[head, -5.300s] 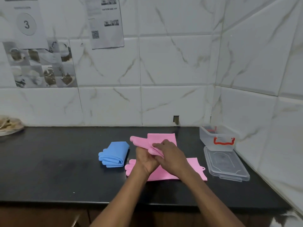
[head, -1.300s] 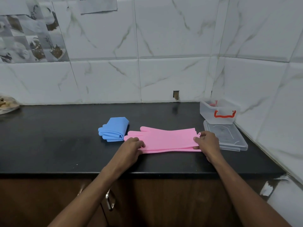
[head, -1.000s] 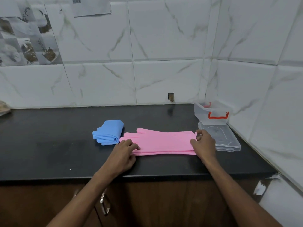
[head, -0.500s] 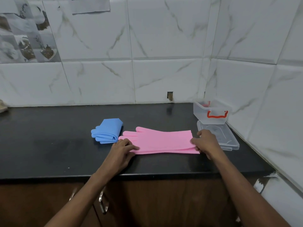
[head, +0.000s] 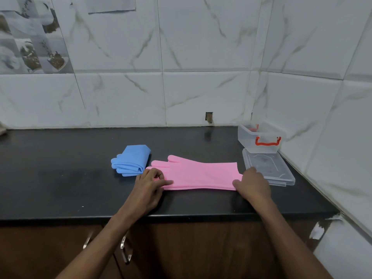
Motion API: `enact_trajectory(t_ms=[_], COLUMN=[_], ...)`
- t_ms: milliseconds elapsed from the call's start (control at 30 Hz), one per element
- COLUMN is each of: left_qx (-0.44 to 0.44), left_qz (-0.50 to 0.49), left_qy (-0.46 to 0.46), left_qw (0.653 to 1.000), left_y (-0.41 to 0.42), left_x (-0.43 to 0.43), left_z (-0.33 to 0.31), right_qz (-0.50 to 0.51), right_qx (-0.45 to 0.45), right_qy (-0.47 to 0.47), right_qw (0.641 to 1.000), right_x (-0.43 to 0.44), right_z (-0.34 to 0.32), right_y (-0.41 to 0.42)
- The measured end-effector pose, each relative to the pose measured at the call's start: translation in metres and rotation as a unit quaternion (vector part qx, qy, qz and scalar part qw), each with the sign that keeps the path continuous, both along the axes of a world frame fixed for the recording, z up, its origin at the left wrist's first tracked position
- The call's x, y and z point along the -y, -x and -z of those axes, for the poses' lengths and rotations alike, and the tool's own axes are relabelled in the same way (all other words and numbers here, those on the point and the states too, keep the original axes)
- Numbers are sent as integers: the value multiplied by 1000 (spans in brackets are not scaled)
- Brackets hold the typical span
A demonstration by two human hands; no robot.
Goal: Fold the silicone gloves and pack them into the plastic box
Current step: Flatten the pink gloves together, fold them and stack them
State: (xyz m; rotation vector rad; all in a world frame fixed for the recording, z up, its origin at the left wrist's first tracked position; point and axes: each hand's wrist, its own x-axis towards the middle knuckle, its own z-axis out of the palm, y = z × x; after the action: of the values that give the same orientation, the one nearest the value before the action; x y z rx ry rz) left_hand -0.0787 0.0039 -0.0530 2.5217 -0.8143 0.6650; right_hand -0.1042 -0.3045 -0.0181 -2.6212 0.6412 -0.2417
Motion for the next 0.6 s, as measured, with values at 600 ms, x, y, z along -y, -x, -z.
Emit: enact_trajectory(t_ms=[600], left_qx=[-108], left_qz=[100], left_qy=[-124], left_qw=[981], left_y=[-19], left_x=[79], left_z=[6], right_qz=[45], right_qx=[-5], right_qy=[-41], right_qw=[998], right_x=[-19], right_z=[-5], right_y=[-2])
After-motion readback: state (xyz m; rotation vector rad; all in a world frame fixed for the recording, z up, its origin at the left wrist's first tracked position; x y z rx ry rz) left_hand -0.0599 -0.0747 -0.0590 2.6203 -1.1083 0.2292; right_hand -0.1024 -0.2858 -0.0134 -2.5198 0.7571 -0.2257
